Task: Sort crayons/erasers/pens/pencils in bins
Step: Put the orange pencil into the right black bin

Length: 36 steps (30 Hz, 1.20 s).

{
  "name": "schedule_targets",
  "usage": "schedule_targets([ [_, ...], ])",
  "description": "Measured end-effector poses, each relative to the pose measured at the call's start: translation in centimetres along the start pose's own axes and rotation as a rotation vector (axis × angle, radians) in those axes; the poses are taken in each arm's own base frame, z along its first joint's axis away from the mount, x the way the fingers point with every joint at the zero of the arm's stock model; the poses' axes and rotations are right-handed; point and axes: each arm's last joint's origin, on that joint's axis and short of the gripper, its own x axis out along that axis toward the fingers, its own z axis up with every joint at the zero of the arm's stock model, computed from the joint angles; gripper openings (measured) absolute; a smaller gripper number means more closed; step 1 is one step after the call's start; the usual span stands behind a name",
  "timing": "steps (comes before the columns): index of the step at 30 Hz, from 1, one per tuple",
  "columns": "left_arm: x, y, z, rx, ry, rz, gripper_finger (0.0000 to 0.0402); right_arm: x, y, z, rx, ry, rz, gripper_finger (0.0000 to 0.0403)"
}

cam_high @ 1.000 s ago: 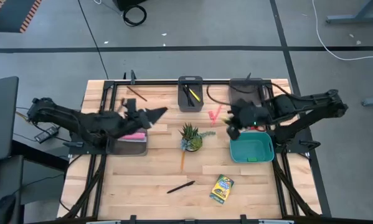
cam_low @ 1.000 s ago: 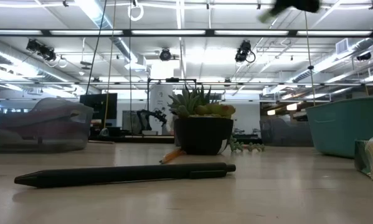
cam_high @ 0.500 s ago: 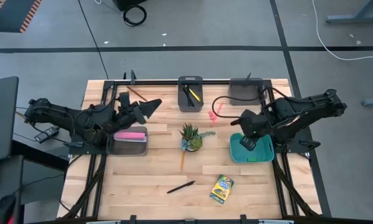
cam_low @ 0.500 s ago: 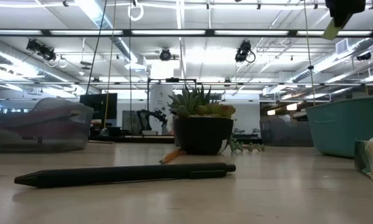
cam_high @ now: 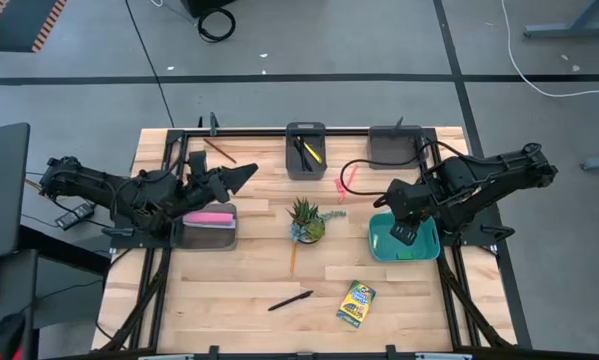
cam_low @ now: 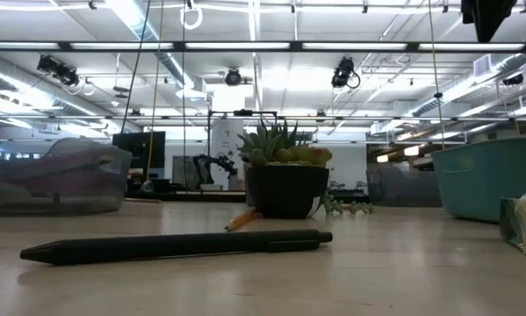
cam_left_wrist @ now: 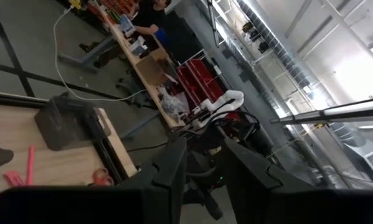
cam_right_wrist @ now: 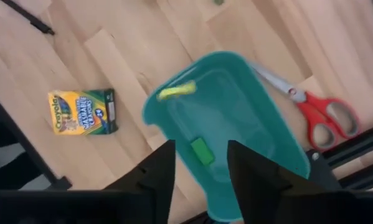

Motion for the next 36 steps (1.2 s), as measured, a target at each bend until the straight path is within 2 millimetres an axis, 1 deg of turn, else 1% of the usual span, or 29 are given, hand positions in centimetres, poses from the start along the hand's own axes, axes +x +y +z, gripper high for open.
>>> schedule_targets([
  [4,0.0,0.0,0.0,0.000,0.000,0.001,0.0105,0.0,0.0,0.3,-0.014,-0.056,-0.022,0.0172],
  [9,0.2,0.2,-0.2,-0.055,-0.016,0.022,0.0105,-0.1,0.6,0.8,0.020,-0.137,0.015,0.0174],
  [13,0.3,0.4,-0.1,-0.032,-0.024,0.037,0.0105,-0.3,1.1,1.7,0.030,-0.291,0.018,0.0172],
  [16,0.8,0.7,0.1,-0.081,-0.044,0.055,0.0105,-0.5,1.5,2.5,0.061,-0.417,0.015,0.0172],
  [18,1.1,1.0,0.4,-0.093,-0.060,0.068,0.0105,-0.5,2.0,3.1,0.041,-0.498,0.003,0.0172],
  [20,1.6,1.5,0.9,-0.080,-0.051,0.070,0.0105,0.0,2.5,3.9,0.013,-0.542,-0.027,0.0172],
  [22,2.2,2.3,1.2,-0.072,-0.008,0.081,0.0105,0.8,2.7,4.7,0.077,-0.526,-0.034,0.0172],
  [24,2.7,2.9,1.4,-0.092,0.053,0.083,0.0105,2.0,2.9,5.6,0.168,-0.431,-0.001,0.0172],
  [26,3.0,3.4,1.7,-0.111,0.120,0.078,0.0105,3.6,3.3,6.5,0.218,-0.323,0.020,0.0172],
  [28,3.2,4.1,1.6,-0.084,0.200,0.096,0.0105,5.1,4.0,7.0,0.232,-0.255,0.014,0.0172],
  [32,3.1,5.1,1.2,0.003,0.322,0.147,0.0105,7.6,4.9,7.8,0.241,-0.198,-0.044,0.0172],
  [34,3.0,5.1,1.0,0.001,0.375,0.136,0.0105,8.4,5.3,8.2,0.254,-0.178,-0.034,0.0172],
  [36,2.9,5.0,0.7,0.005,0.429,0.105,0.0105,8.8,5.8,8.4,0.257,-0.141,0.021,0.0172],
])
